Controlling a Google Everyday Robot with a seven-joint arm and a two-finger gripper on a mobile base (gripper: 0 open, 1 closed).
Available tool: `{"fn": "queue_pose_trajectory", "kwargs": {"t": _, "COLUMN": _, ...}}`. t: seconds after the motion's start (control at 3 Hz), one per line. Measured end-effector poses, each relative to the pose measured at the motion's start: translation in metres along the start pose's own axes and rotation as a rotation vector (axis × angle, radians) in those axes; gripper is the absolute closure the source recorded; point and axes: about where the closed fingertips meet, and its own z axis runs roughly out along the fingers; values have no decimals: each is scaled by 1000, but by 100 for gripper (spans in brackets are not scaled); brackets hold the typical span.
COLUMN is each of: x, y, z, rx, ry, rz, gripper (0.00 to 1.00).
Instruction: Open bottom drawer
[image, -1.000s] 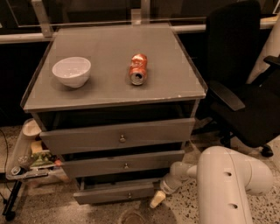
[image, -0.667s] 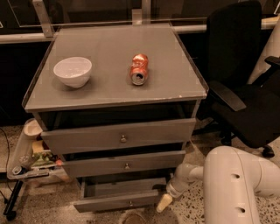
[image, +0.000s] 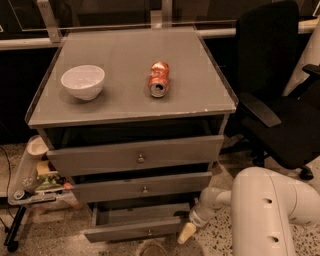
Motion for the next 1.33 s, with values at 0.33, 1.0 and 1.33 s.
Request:
{"fn": "queue_pose_trajectory", "kwargs": {"t": 0.33, "x": 4, "y": 5, "z": 0, "rx": -10, "ry": 12, "rz": 5, "gripper": 0}}
{"fn": "queue_pose_trajectory", "kwargs": {"t": 1.0, "x": 11, "y": 10, "z": -3, "rx": -18, "ry": 30, "rz": 19, "gripper": 0}}
{"fn": "queue_pose_trajectory", "kwargs": {"t": 1.33, "x": 15, "y": 20, "z": -2, "rx": -36, "ry": 39, "rz": 20, "gripper": 0}}
